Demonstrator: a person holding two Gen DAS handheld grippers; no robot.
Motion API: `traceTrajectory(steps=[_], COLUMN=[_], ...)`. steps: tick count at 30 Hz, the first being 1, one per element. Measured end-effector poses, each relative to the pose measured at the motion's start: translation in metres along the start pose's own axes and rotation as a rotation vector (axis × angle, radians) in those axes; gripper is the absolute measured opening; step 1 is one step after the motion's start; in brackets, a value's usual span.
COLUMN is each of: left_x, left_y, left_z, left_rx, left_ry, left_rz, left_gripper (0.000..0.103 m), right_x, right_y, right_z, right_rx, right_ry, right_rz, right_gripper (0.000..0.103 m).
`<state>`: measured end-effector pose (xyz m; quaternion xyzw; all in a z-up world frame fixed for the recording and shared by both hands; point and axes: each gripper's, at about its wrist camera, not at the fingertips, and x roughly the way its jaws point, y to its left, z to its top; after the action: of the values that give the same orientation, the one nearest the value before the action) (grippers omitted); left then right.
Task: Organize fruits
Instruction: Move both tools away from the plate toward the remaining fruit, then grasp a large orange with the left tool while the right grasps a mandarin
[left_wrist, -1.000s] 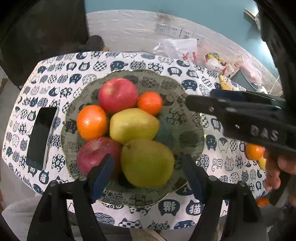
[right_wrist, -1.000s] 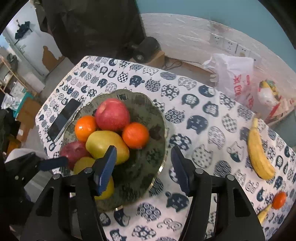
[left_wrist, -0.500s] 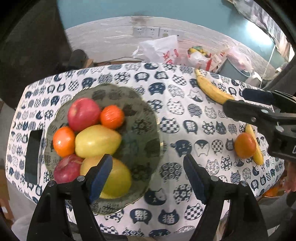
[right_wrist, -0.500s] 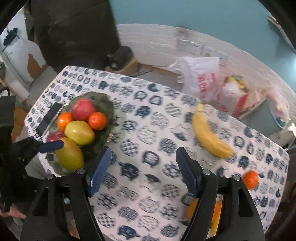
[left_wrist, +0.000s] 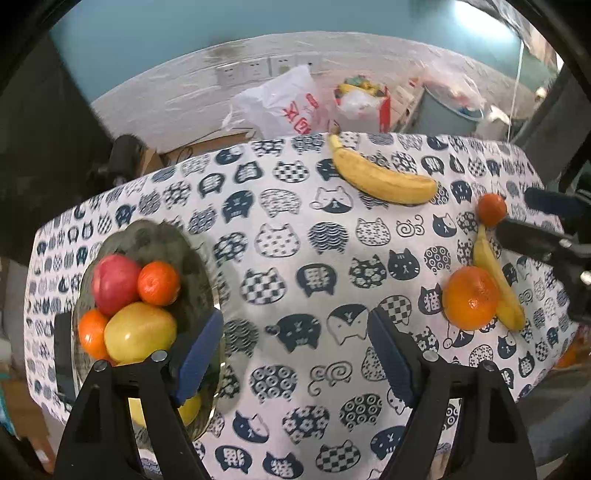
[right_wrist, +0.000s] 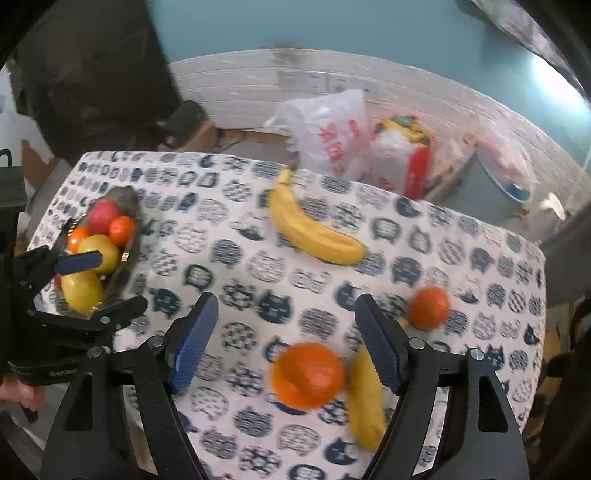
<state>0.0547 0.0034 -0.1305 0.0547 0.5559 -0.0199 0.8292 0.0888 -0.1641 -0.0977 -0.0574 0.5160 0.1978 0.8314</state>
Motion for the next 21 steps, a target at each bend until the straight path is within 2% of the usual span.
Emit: traceTrajectory(steps=[5,14,21], left_x=[0.015,0.035,0.06], left_y=[-0.019,-0.041,-0.051], left_z=[0.009,0.035,0.052], left_rx=[0.052,0.075,0.087], left_ry=[0.019,0.038,0.068], left_rz=[0.032,0.019,0.023], left_gripper=[0.082,0.082,0.082], right_x=[0.003,0.037,0.073], right_y=[-0.033,-0.104,-0.147], right_z=[-0.009,-0.014,-0.017], right_rx=[0.057,0.139,0.251], right_ry=[0.016,0.091,0.128], right_rz=[-0.023,-0.125,-0.08], right_gripper=[0.077,0.078,0.078])
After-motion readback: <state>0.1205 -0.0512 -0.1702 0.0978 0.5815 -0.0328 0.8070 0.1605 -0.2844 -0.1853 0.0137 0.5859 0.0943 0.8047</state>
